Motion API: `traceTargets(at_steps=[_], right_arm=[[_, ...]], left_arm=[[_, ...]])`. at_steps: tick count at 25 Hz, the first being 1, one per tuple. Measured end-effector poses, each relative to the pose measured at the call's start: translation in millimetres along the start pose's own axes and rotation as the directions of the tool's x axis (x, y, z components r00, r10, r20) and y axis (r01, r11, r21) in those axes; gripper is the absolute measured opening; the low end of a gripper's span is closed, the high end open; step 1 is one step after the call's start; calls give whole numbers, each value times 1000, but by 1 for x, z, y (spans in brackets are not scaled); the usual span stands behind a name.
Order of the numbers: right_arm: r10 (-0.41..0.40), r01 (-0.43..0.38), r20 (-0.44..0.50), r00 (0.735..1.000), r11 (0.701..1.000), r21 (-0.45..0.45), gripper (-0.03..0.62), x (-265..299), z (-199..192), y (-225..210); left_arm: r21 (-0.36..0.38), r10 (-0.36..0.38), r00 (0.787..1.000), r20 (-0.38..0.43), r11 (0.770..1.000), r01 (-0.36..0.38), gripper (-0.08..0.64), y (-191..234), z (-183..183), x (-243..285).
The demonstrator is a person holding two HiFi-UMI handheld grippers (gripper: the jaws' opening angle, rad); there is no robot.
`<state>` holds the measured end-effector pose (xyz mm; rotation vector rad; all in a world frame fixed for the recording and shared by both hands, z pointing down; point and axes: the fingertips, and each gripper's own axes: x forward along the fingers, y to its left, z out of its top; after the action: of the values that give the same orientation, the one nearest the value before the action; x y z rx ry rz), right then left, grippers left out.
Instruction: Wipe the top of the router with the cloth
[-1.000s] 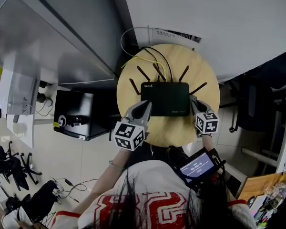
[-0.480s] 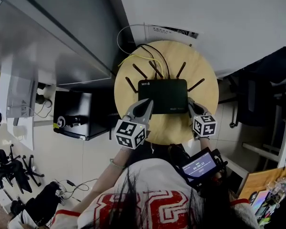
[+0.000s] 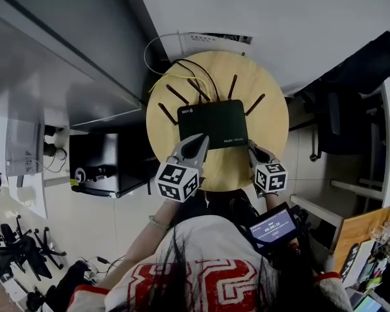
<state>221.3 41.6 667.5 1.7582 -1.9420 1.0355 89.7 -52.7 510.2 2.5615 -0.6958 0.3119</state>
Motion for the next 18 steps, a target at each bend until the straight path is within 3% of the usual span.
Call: traceTargets(at_steps=[7,18], right_arm=[[27,-27,-8,1000,999,24,44,-4,-19,17],[-22,21,26,999,999,39,44,-3,-4,-5]], left_arm=[[7,-5,1000,6,1000,5,0,-8,-3,-4],[-19,105,994,42,994,-105,0,12,-4,-30]])
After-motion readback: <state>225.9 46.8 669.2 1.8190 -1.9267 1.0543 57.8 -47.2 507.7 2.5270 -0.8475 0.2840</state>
